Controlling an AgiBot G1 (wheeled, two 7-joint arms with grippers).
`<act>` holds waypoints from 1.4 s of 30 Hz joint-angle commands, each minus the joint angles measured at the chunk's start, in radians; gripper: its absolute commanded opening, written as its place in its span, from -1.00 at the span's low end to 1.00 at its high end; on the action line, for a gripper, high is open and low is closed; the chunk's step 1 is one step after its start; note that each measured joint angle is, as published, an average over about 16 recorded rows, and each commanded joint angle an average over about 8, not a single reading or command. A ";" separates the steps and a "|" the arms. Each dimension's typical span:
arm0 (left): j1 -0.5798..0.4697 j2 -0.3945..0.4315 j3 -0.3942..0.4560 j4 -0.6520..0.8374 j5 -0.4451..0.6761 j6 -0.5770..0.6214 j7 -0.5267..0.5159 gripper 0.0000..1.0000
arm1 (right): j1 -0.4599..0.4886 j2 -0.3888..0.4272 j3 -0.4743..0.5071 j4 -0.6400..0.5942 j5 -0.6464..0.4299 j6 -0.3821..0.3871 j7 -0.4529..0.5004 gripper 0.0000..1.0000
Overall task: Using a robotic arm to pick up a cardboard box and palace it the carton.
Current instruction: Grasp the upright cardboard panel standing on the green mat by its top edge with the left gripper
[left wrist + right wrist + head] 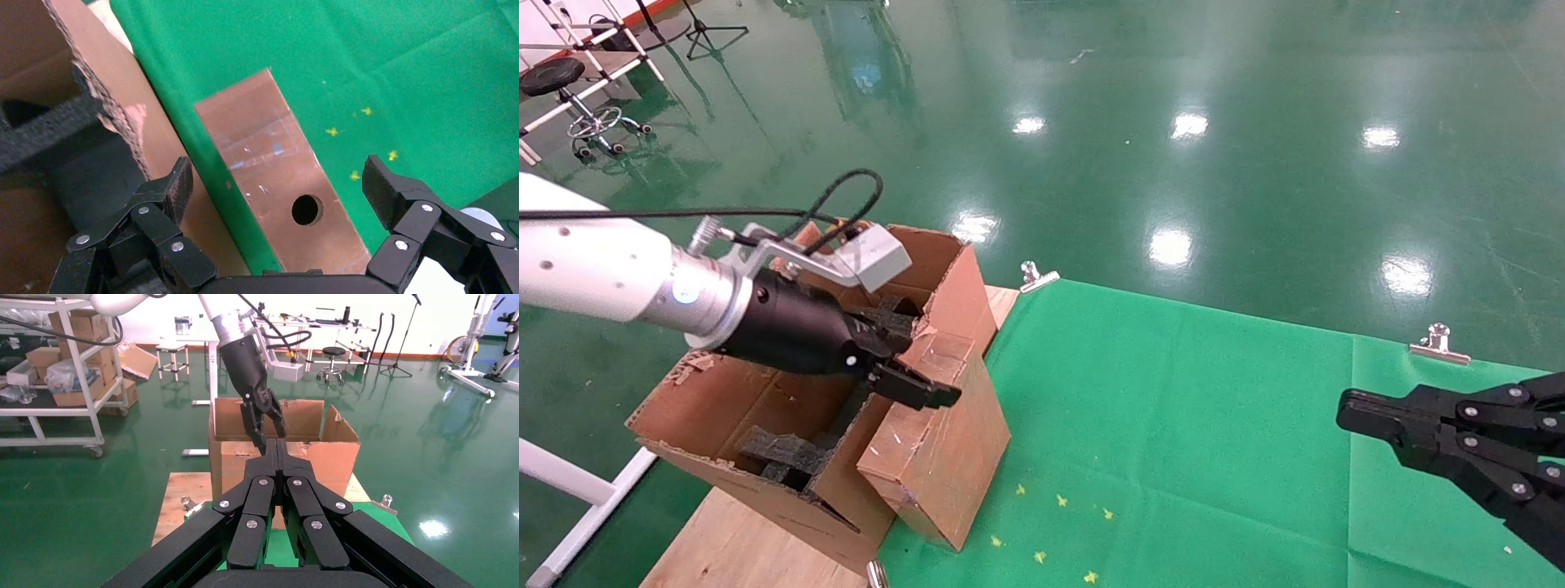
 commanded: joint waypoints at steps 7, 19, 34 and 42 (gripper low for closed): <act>0.022 0.012 0.036 -0.005 0.019 -0.018 -0.005 1.00 | 0.000 0.000 0.000 0.000 0.000 0.000 0.000 -1.00; 0.031 0.029 0.061 -0.007 0.048 -0.044 0.021 0.85 | 0.000 0.000 0.000 0.000 0.000 0.000 0.000 0.13; 0.032 0.029 0.060 -0.006 0.046 -0.044 0.021 -1.00 | 0.000 0.000 0.000 0.000 0.000 0.000 0.000 1.00; 0.031 0.028 0.059 -0.006 0.046 -0.042 0.020 -1.00 | 0.000 0.000 0.000 0.000 0.000 0.000 0.000 1.00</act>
